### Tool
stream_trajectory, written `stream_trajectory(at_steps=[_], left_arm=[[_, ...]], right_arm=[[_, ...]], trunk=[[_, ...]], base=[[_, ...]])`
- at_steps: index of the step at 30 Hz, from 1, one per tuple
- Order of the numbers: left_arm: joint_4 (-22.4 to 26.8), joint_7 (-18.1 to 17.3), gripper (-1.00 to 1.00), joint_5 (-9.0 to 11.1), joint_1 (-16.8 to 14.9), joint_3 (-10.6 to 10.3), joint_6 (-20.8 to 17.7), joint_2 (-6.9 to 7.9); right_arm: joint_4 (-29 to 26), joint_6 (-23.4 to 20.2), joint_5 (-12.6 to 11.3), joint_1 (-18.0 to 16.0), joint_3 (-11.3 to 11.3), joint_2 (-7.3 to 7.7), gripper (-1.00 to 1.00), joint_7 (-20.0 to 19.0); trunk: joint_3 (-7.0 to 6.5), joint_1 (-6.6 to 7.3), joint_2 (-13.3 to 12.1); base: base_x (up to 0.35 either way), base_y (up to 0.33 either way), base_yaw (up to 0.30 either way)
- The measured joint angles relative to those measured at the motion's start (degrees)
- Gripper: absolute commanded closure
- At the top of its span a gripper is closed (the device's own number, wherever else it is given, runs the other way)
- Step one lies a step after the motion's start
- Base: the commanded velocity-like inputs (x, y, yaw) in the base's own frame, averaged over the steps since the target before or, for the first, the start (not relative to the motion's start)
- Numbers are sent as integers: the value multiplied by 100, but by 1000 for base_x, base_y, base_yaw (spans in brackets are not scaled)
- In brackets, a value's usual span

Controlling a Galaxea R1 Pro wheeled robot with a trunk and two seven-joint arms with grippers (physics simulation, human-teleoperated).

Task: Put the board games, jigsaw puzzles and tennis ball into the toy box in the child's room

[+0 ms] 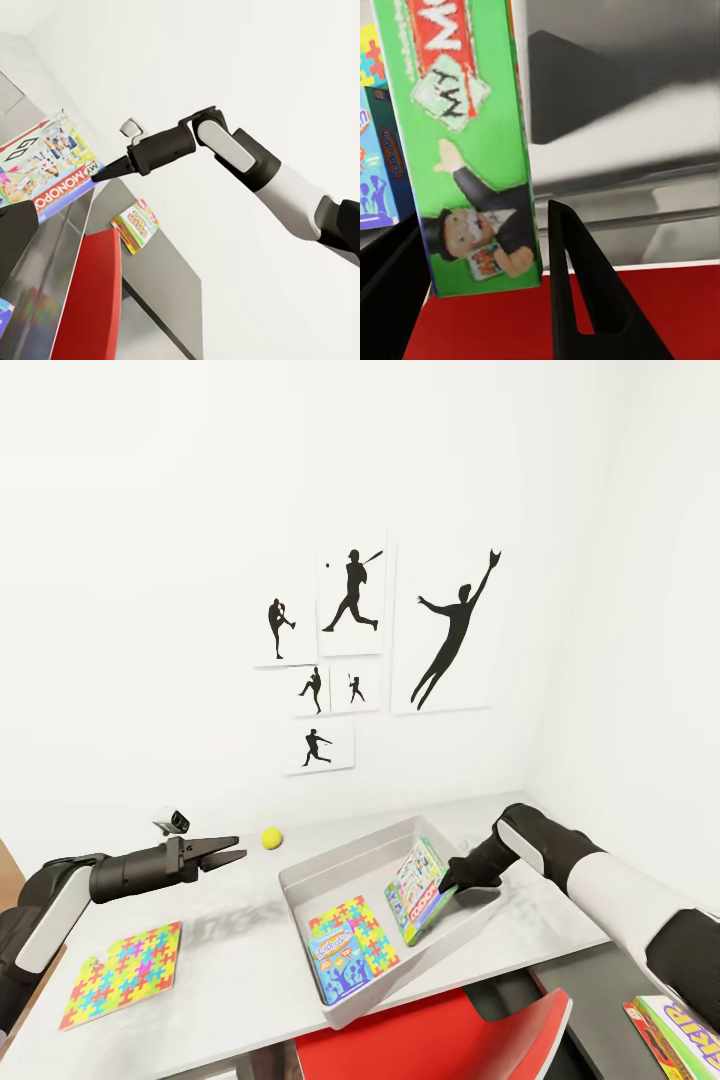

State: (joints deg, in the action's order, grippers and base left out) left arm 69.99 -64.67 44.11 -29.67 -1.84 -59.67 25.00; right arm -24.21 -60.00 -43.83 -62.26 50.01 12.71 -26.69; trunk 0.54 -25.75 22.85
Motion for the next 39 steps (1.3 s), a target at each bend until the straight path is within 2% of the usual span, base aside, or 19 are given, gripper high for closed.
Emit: stream_trajectory(at_steps=[10, 17, 21, 35, 39], left_arm=[[0, -3, -100, -12, 0, -1, 0, -1], [0, -1, -100, -32, 0, 0, 0, -2], [0, -1, -100, -34, 0, 0, 0, 0], [-1, -2, -100, -54, 2, 0, 1, -16], [-1, -2, -100, -56, 3, 0, 1, -17]], right_arm=[[1, 0, 8, 0, -3, 32, 100, -16], [-21, 0, 42, 0, 7, 141, 100, -537], [-25, 0, 61, 0, 10, 222, 100, -631], [-32, 0, 75, -7, 2, 226, 100, -642], [-27, 0, 157, -59, -2, 227, 100, -641]], trunk=[[0, 0, 0], [0, 0, 0], [0, 0, 0], [63, 1, -6], [98, 1, -8]], base=[[0, 0, 0], [0, 0, 0], [0, 0, 0], [0, 0, 0], [0, 0, 0]])
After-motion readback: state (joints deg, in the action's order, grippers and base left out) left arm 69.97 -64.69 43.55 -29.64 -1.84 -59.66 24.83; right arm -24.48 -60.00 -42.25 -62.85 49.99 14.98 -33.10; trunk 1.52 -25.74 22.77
